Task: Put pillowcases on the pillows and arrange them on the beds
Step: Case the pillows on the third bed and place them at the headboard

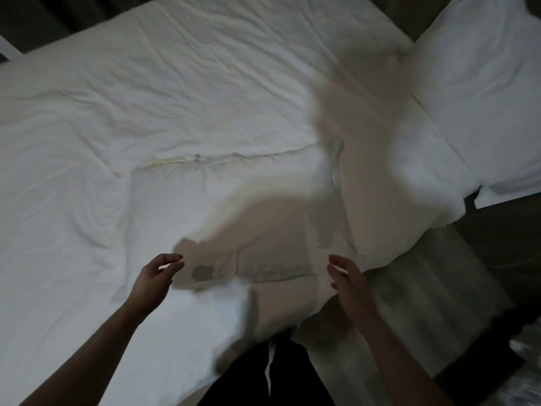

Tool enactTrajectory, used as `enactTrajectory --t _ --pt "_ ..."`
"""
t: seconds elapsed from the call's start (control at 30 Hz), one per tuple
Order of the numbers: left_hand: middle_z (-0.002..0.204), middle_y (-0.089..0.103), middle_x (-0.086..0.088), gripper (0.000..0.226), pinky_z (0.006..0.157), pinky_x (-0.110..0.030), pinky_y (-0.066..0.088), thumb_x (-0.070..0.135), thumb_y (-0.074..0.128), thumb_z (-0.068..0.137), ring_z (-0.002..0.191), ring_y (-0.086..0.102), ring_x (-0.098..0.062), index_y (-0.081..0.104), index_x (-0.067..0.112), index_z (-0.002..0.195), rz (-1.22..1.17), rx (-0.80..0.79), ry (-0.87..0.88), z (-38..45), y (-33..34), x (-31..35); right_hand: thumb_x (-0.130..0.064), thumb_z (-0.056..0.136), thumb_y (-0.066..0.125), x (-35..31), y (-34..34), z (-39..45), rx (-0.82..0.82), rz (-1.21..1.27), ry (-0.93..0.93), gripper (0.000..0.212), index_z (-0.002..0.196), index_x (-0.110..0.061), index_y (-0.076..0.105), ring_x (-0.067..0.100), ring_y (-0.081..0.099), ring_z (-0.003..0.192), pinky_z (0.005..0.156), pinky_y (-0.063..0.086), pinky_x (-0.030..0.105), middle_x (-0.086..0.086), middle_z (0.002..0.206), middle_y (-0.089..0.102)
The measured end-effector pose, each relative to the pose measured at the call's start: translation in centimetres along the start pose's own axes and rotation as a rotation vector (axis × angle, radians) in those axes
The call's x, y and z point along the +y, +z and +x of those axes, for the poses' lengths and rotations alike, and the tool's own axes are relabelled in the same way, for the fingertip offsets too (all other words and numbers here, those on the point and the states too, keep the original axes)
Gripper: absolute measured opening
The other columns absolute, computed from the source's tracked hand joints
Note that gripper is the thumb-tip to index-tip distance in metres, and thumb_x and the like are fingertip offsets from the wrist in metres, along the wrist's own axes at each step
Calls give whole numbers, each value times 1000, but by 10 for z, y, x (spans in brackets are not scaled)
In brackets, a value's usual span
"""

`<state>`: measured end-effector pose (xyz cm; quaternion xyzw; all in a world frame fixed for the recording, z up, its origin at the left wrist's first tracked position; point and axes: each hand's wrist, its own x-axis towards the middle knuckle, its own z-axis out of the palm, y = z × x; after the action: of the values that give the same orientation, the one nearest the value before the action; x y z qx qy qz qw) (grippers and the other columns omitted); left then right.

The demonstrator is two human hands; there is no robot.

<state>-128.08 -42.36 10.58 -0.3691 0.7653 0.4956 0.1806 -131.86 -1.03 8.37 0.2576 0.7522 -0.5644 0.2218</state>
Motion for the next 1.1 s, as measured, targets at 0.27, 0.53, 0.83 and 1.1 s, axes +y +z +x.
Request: enactTrajectory --t 0.27,0.53,0.83,1.1 --pt "104 75 -11 37 84 -39 50 40 72 91 96 70 -30 71 11 114 76 167 -4 95 -6 -21 -18 98 66 -3 16 95 94 -51 -13 23 121 -23 65 21 65 109 98 55 46 2 119 68" --pt "106 65 -17 72 103 -56 48 86 58 69 112 59 -44 60 16 83 280 351 -186 170 -32 -46 -30 92 71 8 16 162 197 -127 2 34 124 -19 65 25 65 103 85 51 35 11 123 67" --pt "79 64 -14 95 49 -30 30 92 68 60 61 60 -34 67 4 97 91 206 -438 192 -50 -61 -79 74 63 16 27 189 97 -177 119 96 149 -20 49 29 58 128 110 45 45 8 147 57" --pt "102 74 -27 56 83 -54 58 50 79 83 91 71 -39 75 -2 101 162 306 -228 156 -80 -44 -40 95 68 -13 26 132 165 -142 23 55 137 -7 56 28 57 125 103 41 35 11 136 62"
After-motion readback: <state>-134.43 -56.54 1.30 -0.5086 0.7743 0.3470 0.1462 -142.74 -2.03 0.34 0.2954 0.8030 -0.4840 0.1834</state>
